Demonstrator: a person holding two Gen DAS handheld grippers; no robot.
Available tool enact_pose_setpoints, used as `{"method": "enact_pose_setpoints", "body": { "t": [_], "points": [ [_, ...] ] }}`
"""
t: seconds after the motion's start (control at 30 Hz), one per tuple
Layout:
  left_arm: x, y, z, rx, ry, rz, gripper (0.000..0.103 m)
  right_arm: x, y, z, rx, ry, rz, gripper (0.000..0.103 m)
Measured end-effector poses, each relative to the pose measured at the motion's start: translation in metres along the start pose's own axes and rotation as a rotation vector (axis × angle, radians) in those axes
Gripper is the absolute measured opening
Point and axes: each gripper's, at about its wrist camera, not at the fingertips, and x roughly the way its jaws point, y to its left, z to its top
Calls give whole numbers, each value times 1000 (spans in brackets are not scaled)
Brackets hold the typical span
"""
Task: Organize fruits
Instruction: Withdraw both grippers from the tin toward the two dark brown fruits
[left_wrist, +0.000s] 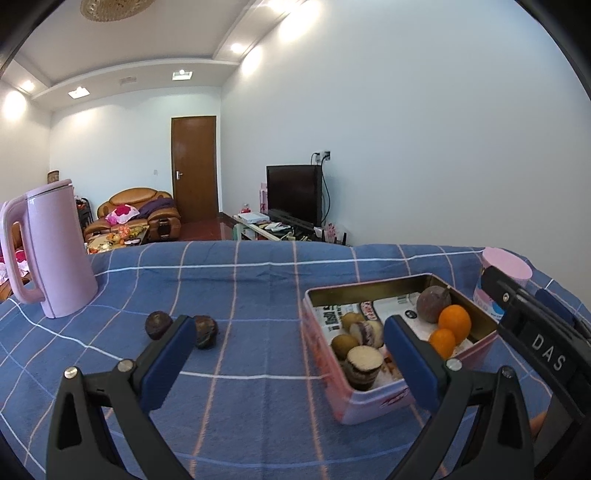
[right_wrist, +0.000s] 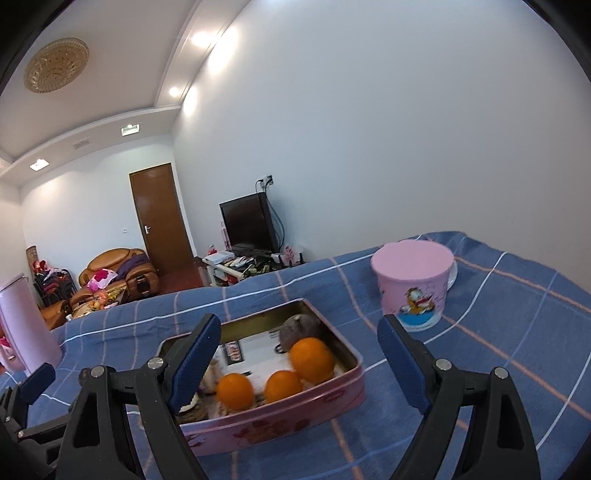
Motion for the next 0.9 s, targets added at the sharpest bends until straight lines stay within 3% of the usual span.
{"method": "enact_pose_setpoints", "body": {
  "t": [0.27, 0.9],
  "points": [
    [7, 33, 0, -32, 43, 17, 103, 4, 36, -7, -14, 13, 35, 88],
    [36, 116, 7, -46, 90, 142, 103, 24, 119, -20, -22, 57, 135, 88]
  ]
}}
